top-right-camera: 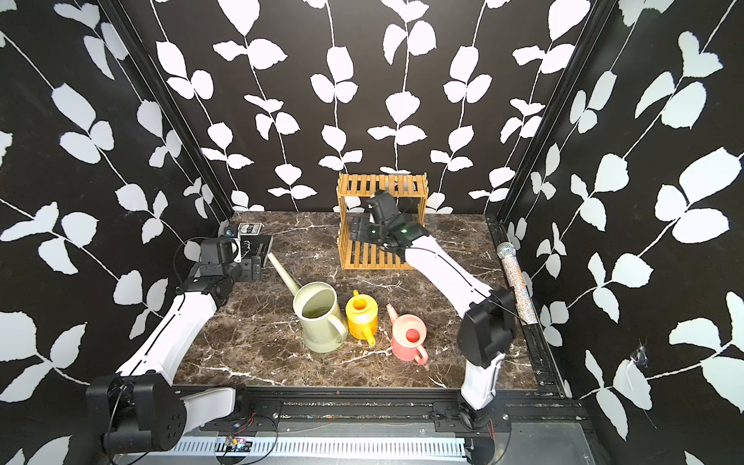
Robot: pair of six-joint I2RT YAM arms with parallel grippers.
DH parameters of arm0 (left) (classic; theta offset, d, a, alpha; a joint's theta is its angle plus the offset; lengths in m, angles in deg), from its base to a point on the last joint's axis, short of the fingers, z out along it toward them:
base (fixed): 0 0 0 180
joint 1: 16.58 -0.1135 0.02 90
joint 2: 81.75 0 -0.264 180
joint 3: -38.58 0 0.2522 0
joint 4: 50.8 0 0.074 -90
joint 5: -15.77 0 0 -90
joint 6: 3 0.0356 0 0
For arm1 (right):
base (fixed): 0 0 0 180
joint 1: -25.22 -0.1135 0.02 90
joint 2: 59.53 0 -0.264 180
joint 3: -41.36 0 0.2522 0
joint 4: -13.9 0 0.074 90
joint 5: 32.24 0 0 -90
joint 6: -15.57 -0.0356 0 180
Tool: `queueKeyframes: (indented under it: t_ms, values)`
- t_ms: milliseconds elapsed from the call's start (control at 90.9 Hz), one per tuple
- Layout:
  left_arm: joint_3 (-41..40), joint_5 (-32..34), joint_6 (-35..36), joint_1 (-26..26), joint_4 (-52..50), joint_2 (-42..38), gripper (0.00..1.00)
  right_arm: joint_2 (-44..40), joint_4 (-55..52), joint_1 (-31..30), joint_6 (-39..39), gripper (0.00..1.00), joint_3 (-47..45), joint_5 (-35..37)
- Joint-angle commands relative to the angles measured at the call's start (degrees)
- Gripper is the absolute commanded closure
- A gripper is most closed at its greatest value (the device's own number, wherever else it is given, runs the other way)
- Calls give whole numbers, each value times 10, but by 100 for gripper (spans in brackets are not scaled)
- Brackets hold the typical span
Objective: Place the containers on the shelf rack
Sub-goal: Adjust the shelf at the center of the board.
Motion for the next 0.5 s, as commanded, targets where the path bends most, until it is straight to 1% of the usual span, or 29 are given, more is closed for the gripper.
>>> queueKeyframes:
  t_ms: [0, 121, 297, 484]
  values:
    - [-2, -3, -7, -3, 5, -8, 1, -43, -44, 30, 52, 16, -42, 52]
    - [-1, -12, -9, -3, -3, -6, 2, -75, -84, 66, 81, 16, -60, 76]
    - [-4, -4, -4, -3, 7, -4, 1, -79, -122, 110, 128, 17, -59, 94]
    - [4, 1, -4, -3, -2, -3, 1, -52, -134, 146, 157, 28, -49, 92]
